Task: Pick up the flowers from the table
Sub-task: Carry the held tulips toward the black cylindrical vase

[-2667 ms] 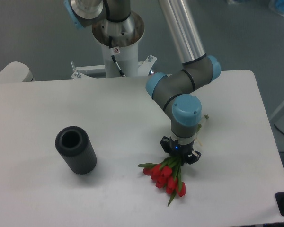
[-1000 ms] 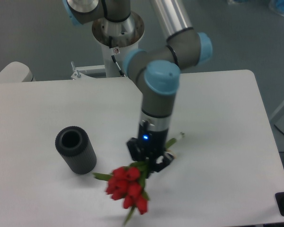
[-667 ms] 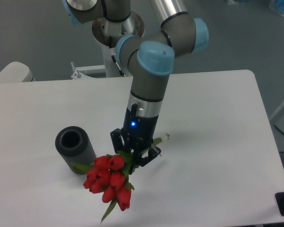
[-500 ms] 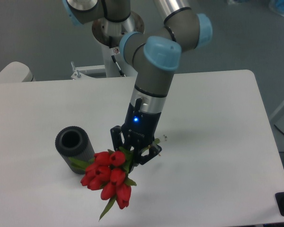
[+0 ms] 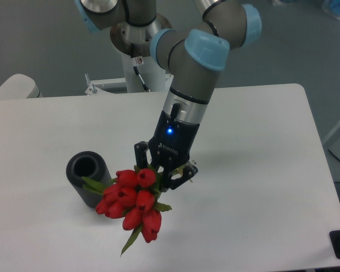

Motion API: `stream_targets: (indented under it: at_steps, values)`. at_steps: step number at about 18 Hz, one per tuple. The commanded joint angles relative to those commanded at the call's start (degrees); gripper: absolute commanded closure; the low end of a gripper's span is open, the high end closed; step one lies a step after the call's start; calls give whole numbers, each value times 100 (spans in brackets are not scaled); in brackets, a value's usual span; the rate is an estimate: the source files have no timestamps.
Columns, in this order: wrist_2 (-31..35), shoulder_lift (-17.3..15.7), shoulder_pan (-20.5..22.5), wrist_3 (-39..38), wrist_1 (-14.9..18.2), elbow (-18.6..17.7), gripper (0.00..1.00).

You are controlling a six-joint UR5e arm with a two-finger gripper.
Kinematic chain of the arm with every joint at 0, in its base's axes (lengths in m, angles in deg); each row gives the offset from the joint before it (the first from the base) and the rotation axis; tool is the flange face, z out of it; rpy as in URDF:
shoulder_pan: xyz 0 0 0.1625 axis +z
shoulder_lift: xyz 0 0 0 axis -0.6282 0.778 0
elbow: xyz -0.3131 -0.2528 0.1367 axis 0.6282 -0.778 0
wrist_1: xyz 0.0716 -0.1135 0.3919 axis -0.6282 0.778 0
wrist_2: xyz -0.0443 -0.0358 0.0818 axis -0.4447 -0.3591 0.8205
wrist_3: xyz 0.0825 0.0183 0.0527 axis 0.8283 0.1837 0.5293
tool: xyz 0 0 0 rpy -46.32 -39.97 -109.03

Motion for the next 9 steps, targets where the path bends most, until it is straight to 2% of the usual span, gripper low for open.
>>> stream_targets:
  at_steps: [9]
  values:
    - [-44,0,-26,0,0,9,75]
